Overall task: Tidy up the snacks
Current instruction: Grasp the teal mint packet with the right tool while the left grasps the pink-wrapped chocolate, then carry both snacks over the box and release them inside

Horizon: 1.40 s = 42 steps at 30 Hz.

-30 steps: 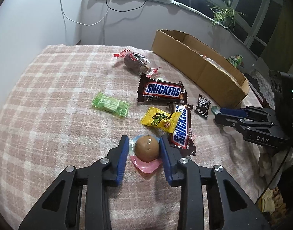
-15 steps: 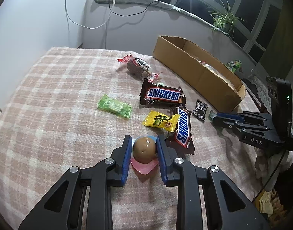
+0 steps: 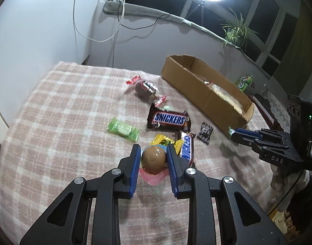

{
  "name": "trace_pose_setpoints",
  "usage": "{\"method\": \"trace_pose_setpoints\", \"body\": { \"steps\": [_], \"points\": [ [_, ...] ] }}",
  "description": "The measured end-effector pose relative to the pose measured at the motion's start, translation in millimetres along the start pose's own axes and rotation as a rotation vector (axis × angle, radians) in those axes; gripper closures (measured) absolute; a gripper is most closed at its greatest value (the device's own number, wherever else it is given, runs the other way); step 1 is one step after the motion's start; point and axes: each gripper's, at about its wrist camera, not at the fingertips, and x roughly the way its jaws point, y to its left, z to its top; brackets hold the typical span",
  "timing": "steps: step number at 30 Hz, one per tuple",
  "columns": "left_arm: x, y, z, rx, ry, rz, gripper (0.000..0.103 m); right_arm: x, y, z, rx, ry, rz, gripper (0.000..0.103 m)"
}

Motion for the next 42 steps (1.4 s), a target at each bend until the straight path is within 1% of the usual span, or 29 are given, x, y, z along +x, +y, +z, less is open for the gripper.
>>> {"method": "trace_pose_setpoints", "body": {
  "steps": [6,10,15,20,24,28,32,42],
  "points": [
    [2.3,-8.8,20.7,0.012,-0.033,-0.020,0.079,-20.8,-5.1,9.7,0.007,-0.052,0.001,0.082],
    [7.3,-19.2,39.5,0.046,-0.056,-0.031,0.079,-33.1,-14.4,19.6,0.017,-0.087,-0.007,0.082],
    [19.0,-33.4,58.8,0.074,-0.074,-0.058,0.079,-41.7,-33.7,34.3,0.039,-0.120,-0.032,0.082],
    [35.6,-55.6,74.5,0.104,-0.079,-0.102,0.079,-44.9,-55.1,48.1,0.053,-0.142,-0.065,0.082],
    [51.8,-74.7,84.7,0.124,-0.069,-0.141,0.079,-41.9,-73.5,59.0,0.077,-0.150,-0.073,0.082],
    [66.1,-92.0,93.6,0.149,-0.061,-0.164,0.079,-33.2,-90.3,72.0,0.096,-0.147,-0.067,0.082],
    [80.6,-105.8,99.9,0.169,-0.051,-0.176,0.079,-20.3,-104.7,84.1,0.108,-0.131,-0.056,0.082],
    [110.1,-127.4,104.2,0.194,-0.007,-0.195,0.079,8.1,-131.1,103.4,0.128,-0.108,-0.075,0.082]
  ]
}}
